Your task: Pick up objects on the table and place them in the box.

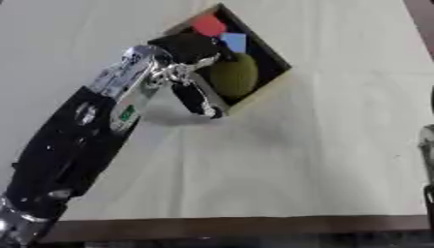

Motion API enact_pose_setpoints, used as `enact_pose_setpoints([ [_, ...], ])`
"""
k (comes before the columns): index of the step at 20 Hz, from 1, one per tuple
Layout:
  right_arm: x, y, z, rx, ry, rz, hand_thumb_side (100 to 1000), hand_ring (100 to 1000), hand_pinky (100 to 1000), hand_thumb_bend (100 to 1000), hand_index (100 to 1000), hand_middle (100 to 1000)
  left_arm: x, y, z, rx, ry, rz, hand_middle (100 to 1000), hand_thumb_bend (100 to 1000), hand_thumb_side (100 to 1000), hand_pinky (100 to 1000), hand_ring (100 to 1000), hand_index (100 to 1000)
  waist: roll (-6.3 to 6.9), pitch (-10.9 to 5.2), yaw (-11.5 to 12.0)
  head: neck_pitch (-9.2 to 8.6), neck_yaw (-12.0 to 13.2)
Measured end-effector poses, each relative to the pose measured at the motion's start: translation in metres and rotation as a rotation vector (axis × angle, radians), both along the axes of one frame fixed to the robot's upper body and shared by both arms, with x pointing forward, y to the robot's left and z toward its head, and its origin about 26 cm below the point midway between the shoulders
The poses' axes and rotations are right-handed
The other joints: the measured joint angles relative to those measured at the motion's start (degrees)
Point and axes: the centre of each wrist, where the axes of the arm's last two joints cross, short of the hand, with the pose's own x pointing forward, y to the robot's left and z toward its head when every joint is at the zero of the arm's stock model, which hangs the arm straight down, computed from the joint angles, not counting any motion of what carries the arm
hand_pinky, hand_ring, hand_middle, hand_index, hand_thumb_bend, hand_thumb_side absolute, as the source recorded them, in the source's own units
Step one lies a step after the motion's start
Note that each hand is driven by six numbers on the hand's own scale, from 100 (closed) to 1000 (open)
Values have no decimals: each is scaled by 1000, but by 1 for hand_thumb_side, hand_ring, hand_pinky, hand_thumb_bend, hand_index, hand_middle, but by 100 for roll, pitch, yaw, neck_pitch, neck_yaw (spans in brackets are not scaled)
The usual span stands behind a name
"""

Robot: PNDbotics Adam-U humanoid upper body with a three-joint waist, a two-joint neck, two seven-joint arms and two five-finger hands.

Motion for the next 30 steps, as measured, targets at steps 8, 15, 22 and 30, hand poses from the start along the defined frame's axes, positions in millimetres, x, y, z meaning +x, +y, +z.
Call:
enact_pose_setpoints([
  [8,0,0,0,-1,2,0,646,815,885,100,878,576,-16,13,33,-148,-86,-9,762,472,341,851,791,909,-6,0,9,0,-45],
  [15,0,-1,0,0,1,-3,645,815,885,100,878,576,-29,36,71,-304,-153,12,735,292,333,821,753,894,-37,-7,42,-3,-77],
  [22,0,-1,0,2,-1,-4,644,814,884,100,878,576,-45,64,101,-542,-215,29,665,100,363,782,682,868,-90,-8,75,2,-113],
  [30,-1,-2,0,9,-15,-12,641,812,883,100,877,577,-82,108,127,-806,-366,0,638,100,325,772,662,854,-175,-13,141,2,-192],
])
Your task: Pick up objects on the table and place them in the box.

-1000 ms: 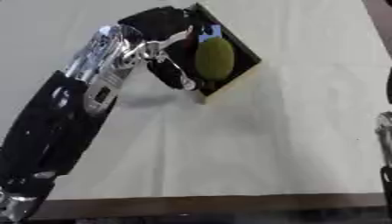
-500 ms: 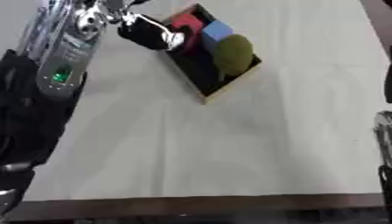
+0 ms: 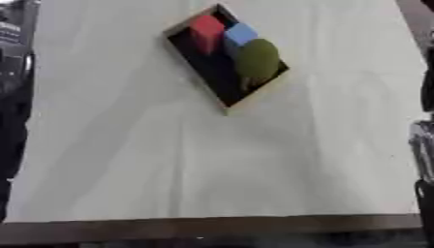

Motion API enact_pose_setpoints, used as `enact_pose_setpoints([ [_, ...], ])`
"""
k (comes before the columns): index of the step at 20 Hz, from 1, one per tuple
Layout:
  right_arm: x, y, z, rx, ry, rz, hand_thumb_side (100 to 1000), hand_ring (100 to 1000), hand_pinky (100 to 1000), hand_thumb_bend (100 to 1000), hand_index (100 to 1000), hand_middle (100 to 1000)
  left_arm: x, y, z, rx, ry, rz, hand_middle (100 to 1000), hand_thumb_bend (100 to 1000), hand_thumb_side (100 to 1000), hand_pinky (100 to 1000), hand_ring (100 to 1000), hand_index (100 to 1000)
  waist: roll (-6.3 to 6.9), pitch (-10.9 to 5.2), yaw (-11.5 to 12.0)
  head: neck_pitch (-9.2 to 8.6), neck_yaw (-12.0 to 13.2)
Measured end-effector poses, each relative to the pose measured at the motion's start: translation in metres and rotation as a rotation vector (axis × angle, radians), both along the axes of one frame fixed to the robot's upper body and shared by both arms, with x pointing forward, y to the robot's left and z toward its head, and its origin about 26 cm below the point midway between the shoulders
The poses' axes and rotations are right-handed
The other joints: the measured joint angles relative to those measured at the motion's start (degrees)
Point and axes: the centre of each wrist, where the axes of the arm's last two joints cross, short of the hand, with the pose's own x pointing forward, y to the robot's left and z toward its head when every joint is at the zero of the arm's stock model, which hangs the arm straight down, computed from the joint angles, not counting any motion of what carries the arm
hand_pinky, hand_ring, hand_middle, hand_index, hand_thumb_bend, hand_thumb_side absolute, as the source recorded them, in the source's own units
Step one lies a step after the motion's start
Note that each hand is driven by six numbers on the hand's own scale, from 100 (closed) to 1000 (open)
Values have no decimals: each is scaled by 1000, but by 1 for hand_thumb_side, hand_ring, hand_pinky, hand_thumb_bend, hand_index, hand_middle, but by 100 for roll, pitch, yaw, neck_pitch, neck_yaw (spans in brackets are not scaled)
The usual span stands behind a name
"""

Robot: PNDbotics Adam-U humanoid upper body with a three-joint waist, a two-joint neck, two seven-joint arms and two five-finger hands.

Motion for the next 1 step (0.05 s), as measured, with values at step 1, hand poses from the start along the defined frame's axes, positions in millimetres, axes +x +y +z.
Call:
enact_pose_setpoints([
  [1,0,0,0,1,-2,-1,641,812,882,100,876,578,-5,6,1,-27,-18,1,635,100,325,771,660,854,-19,-3,8,0,-5],
])
